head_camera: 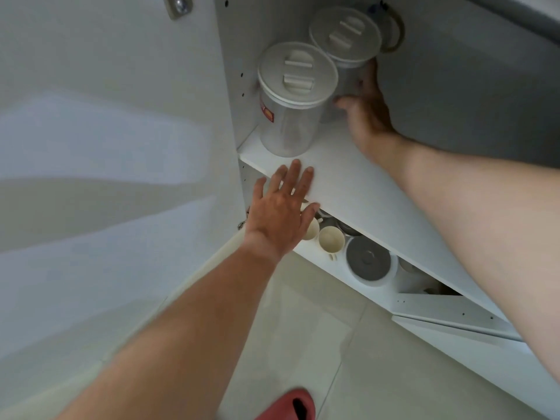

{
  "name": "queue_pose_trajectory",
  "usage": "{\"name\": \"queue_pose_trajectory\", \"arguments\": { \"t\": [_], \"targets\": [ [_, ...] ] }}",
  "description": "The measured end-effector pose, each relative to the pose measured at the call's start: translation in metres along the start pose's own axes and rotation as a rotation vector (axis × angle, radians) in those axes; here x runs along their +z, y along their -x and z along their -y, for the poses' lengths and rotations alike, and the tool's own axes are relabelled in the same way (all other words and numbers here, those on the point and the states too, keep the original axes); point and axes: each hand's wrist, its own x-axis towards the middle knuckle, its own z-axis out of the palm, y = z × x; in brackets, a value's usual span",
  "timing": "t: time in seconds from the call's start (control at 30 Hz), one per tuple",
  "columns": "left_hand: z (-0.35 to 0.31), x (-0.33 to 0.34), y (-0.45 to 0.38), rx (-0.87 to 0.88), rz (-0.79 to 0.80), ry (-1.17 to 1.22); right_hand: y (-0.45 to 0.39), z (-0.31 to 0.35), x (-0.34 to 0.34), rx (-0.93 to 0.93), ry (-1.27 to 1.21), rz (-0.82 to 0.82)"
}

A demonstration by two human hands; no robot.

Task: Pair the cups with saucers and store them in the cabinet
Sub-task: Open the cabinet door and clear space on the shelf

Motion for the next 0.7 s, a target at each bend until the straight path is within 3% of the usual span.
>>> {"name": "queue_pose_trajectory", "arguments": {
  "t": [0.23, 0.4, 0.53, 0.7],
  "targets": [
    [-0.002, -0.004, -0.001, 0.002, 0.034, -0.012, 0.009, 0.003, -0.005, 0.009, 0.168, 0.011],
    [-0.001, -0.014, -0.005, -0.007, 0.12, -0.021, 0.044, -0.023, -0.021, 0.179, 0.451, 0.014],
    [-0.002, -0.033, -0.006, -0.022, 0.237, 0.013, 0.093, -0.033, -0.025, 0.247, 0.565, 0.042],
    [-0.014, -0.093, 0.077, -0.083, 0.274, 0.079, 0.209, -0.005, -0.033, 0.467, 0.622, 0.155]
  ]
}}
